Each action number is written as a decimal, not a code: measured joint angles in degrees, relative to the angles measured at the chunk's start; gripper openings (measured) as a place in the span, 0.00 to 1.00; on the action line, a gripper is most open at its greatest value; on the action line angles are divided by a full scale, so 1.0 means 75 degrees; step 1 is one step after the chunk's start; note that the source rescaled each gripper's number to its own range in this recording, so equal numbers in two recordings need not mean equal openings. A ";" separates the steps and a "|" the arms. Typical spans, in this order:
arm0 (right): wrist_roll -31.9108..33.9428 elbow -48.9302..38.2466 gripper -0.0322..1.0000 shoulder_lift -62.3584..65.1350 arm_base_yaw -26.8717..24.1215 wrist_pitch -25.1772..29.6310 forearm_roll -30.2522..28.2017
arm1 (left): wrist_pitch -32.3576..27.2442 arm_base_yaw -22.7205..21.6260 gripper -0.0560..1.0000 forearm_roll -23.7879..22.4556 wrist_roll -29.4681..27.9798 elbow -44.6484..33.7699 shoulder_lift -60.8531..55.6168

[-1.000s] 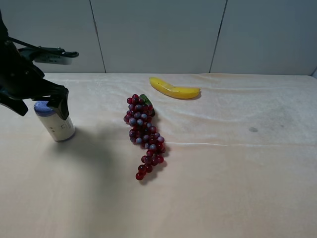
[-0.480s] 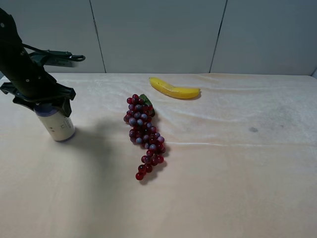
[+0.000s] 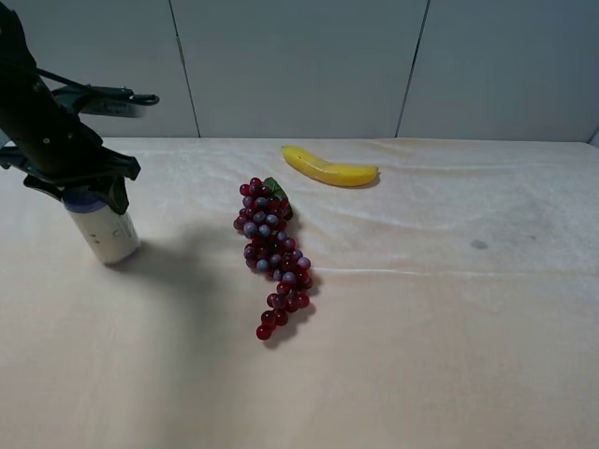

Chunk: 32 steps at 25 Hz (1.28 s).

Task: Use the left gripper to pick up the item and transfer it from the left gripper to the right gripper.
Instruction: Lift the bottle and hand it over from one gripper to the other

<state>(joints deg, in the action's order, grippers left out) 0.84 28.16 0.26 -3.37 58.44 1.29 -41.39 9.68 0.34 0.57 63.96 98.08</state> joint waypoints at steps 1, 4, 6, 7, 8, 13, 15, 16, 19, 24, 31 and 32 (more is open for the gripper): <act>0.0000 0.0000 1.00 0.0000 0.0000 0.0000 0.0000 | -0.0198 0.0000 0.05 0.0056 -0.0009 0.0176 -0.0157; 0.0000 0.0000 1.00 0.0000 0.0000 0.0000 0.0000 | -0.0608 0.0000 0.05 0.0244 -0.0009 0.0663 -0.0639; 0.0000 0.0000 1.00 0.0000 0.0000 0.0000 0.0000 | -0.0866 0.0000 0.05 0.0427 -0.0002 0.0904 -0.0919; 0.0000 0.0000 1.00 0.0000 0.0000 0.0000 0.0000 | -0.0996 0.0000 0.05 0.0594 0.0027 0.1008 -0.1073; 0.0000 0.0000 1.00 0.0000 0.0000 0.0000 0.0000 | -0.1100 0.0000 0.05 0.0758 0.0090 0.1055 -0.1176; 0.0000 0.0000 1.00 0.0000 0.0000 -0.0013 0.0074 | -0.1397 0.0000 0.05 0.2454 0.0907 0.1114 -0.1431; -0.0002 0.0000 1.00 0.0000 0.0000 -0.0013 0.0091 | -0.1416 0.0051 0.05 0.3270 0.1405 0.1114 -0.1431; -0.0008 0.0000 1.00 0.0000 0.0000 -0.0013 0.0112 | -0.1398 0.0101 0.05 0.3593 0.1614 0.1114 -0.1431; -0.0281 0.0000 1.00 -0.0039 0.0000 -0.0006 0.0338 | -0.1294 0.0395 0.05 0.4561 0.2179 0.1114 -0.1372; -0.0910 0.0472 1.00 -0.1245 0.0125 0.0031 0.1007 | -0.1032 0.1036 0.05 0.5798 0.2783 0.1114 -0.1002; -0.1737 0.1294 1.00 -0.3188 0.1668 -0.0462 0.1118 | -0.0982 0.1988 0.05 0.7809 0.4004 0.1114 -0.0184; -0.1779 0.1424 1.00 -0.3470 0.1961 -0.0519 0.1111 | -0.0982 0.2114 0.05 0.8017 0.4125 0.1114 -0.0084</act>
<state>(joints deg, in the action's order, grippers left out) -12.50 38.84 -25.76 11.34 54.55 9.63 -48.75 25.54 60.47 31.51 72.31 97.45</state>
